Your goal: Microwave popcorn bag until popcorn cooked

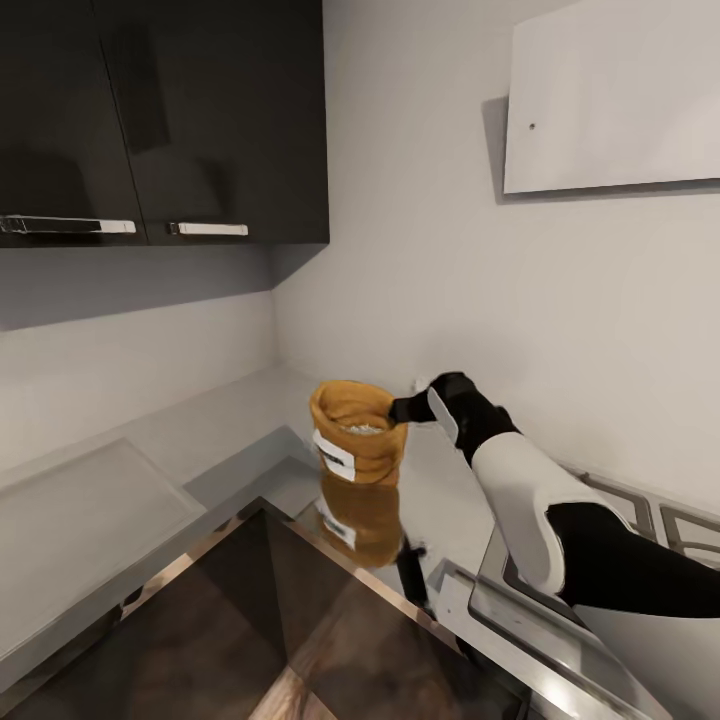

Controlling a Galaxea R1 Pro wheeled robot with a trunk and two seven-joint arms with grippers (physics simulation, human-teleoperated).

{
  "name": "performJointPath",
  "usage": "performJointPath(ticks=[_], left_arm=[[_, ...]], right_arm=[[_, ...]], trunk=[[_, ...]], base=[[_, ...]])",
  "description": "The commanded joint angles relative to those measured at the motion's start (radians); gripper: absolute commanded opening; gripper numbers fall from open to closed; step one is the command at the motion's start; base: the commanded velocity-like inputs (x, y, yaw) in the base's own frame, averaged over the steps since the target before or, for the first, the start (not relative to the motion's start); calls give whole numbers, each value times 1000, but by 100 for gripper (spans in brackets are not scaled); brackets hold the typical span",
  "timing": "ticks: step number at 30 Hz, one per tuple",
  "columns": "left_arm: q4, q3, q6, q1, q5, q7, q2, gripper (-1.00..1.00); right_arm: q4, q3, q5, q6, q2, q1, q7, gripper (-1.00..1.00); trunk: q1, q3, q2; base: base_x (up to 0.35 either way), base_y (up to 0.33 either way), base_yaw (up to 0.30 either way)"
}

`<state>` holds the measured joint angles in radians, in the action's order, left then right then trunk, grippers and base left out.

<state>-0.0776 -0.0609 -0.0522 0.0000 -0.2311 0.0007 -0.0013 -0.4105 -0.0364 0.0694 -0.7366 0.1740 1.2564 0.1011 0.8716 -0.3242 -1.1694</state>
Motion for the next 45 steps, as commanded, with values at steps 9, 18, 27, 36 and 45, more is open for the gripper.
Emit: performJointPath(ticks=[9, 18, 27, 36, 45], left_arm=[[-1, -6, -1, 0, -1, 1, 0, 100], [0, -7, -1, 0, -2, 1, -2, 100], [-1, -7, -1, 0, -2, 2, -3, 100], [-1, -7, -3, 0, -2, 1, -3, 100], [-1, -7, -3, 0, -1, 1, -2, 100]], right_arm=[[-256, -35, 13, -276, 1, 0, -48, -100], [-331, -36, 16, -311, 1, 0, -124, -100], [-334, -35, 7, -311, 1, 0, -123, -100], [-334, -34, 8, -311, 1, 0, -123, -100], [-501, -72, 1, -311, 1, 0, -112, -100]], trunk=[[0, -1, -1], [0, -1, -1], [0, -1, -1], [0, -1, -1], [0, -1, -1]], base=[[0, 0, 0], [0, 0, 0], [-264, 0, 0], [-345, 0, 0], [-345, 0, 0]])
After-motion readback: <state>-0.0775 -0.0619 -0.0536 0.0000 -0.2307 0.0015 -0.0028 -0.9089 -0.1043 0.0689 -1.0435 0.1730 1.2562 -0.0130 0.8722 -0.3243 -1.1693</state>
